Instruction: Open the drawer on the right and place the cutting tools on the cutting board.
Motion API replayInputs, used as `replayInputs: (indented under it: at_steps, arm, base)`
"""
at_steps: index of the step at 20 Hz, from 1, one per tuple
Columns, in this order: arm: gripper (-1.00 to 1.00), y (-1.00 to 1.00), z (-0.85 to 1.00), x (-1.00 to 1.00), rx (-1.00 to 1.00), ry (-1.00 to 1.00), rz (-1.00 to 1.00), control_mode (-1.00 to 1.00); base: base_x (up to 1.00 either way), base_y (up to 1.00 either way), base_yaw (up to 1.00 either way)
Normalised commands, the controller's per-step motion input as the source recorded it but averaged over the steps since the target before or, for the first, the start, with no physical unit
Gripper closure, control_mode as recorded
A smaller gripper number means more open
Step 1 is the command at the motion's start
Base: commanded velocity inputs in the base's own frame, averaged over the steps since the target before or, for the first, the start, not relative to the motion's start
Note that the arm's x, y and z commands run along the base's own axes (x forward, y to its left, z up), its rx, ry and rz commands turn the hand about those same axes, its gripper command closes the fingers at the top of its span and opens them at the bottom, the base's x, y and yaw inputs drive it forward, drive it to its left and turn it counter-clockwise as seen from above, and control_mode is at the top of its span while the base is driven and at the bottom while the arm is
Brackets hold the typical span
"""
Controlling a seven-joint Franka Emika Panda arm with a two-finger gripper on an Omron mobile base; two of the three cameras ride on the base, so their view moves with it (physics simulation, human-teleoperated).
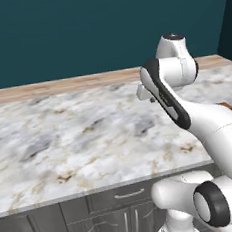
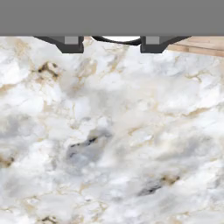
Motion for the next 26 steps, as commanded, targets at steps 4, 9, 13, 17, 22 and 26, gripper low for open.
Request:
replayInputs:
  at_steps: [4,9,13,17,22,26]
  arm:
    - [-1.0,0.0,0.0,-0.2,0.0,0.0,0.0,-1.0]
    - [-1.0,-0.45,-0.01,-0.6,0.06,-0.06,-0.08,-1.0]
    - [-1.0,-0.86,0.0,-0.44,0.35,-0.01,-0.1,-1.0]
    - [-1.0,-0.88,0.0,-0.52,0.47,-0.05,-0.04,-1.0]
    - [-1.0,-0.78,-0.01,-0.54,0.32,-0.05,-0.1,-1.0]
    - [-1.0,-0.72,-0.11,-0.55,0.26,-0.04,-0.17,-1.0]
  base:
    - [0.0,0.0,0.0]
    - [0.0,0.0,0.0]
    - [0.0,0.0,0.0]
    - [0.0,0.0,0.0]
    - [0.0,0.0,0.0]
    - [0.0,0.0,0.0]
